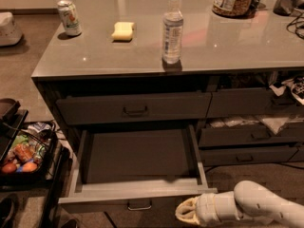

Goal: Close middle drawer

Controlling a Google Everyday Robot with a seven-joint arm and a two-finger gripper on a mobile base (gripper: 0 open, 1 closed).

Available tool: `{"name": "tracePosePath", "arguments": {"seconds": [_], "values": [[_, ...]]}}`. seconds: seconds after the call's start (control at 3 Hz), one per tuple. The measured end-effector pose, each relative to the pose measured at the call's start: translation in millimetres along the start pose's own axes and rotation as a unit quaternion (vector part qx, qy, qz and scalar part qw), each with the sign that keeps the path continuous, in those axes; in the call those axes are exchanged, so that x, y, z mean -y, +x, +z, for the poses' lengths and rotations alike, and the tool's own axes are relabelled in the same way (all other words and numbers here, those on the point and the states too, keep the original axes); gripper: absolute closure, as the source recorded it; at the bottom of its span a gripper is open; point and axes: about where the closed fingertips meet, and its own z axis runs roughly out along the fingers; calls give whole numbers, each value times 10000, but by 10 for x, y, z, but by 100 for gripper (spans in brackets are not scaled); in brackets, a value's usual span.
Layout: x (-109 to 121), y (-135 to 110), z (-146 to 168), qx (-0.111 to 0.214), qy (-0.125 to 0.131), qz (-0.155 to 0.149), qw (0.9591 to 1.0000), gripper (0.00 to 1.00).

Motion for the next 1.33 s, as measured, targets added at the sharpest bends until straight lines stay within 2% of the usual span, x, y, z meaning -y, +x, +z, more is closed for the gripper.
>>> {"name": "tracePosePath", "arguments": {"seconds": [0.33, 0.67, 1.0, 1.33], "values": [[-181, 253, 355, 142, -199, 164, 9996, 100], [-180, 253, 354, 142, -199, 164, 9996, 100], [174, 283, 310, 173, 33, 62, 9998, 100], [482, 368, 234, -31, 379, -153, 9992, 100]]}}
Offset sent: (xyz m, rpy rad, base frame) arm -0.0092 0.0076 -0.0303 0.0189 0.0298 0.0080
